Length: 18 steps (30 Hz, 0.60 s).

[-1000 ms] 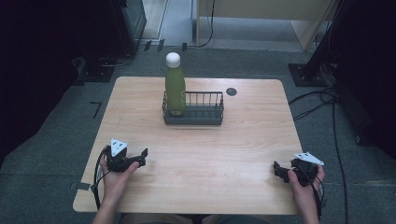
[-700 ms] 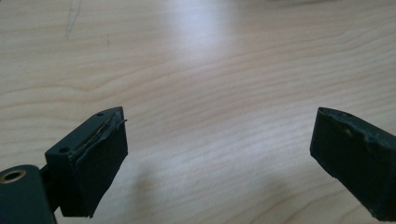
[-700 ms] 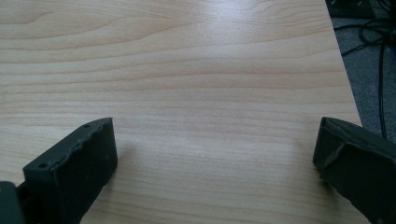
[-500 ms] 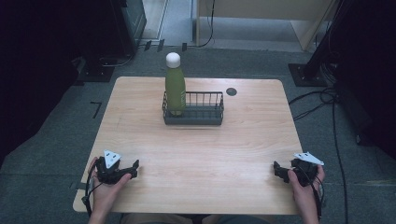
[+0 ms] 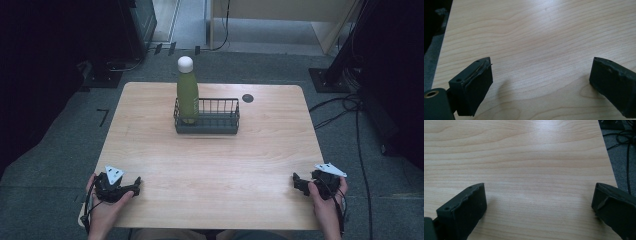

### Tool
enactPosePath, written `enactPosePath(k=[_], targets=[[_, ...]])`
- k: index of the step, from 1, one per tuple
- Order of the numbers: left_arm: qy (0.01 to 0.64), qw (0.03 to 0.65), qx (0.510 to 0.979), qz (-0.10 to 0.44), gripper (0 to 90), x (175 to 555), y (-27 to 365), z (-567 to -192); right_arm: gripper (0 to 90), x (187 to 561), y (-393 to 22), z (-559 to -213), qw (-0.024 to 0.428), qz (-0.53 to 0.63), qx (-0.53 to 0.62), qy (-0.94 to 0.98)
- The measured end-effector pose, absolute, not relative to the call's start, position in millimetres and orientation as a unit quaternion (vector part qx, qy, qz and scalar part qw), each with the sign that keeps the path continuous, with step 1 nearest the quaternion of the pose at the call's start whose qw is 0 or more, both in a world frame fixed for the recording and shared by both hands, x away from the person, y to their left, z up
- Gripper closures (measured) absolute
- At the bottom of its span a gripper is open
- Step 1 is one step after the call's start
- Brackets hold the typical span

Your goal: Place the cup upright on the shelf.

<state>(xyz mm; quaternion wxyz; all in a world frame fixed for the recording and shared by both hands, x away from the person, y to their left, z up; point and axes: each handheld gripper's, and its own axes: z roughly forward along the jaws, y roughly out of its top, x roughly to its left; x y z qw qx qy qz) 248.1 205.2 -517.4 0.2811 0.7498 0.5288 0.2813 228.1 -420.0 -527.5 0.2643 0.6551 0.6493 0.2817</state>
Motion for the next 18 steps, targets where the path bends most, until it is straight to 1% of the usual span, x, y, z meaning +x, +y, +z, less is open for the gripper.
enactPosePath(k=[7, 18], targets=[[0.551, 0.298, 0.744, 0.232, 6.0, 253.8, 211.5, -518.1, 0.0, 228.1, -420.0, -527.6, 0.264, 0.282, 0.655, 0.649], [0.552, 0.298, 0.744, 0.231, 6.0, 254.2, 211.6, -518.1, 0.0, 228.1, -420.0, -527.6, 0.264, 0.282, 0.655, 0.649]])
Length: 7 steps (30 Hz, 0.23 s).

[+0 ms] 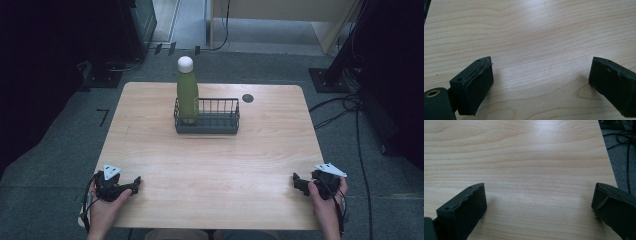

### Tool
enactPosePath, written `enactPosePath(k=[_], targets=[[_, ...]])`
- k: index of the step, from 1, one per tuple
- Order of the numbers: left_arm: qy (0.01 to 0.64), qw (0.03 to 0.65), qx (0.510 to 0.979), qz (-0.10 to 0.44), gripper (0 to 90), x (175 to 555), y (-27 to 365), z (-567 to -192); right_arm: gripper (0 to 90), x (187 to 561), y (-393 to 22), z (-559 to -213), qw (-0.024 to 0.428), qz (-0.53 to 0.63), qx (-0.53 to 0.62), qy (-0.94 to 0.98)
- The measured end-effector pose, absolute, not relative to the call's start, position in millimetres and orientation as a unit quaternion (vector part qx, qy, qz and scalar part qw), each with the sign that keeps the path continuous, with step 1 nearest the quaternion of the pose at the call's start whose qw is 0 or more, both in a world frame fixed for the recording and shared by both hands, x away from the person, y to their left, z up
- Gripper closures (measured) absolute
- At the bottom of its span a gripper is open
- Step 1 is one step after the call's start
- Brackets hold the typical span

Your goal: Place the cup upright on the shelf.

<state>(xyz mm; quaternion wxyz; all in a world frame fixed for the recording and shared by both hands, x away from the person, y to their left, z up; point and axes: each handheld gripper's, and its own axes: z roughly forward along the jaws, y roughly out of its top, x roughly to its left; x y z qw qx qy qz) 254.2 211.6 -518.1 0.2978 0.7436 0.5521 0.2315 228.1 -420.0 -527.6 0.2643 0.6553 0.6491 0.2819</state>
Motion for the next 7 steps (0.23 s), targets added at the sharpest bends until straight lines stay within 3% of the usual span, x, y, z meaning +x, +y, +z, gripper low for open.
enactPosePath(k=[7], targets=[[0.555, 0.296, 0.742, 0.232, 5.2, 255.1, 210.2, -518.2, 0.0, 228.0, -420.0, -527.6, 0.264, 0.282, 0.656, 0.649]])
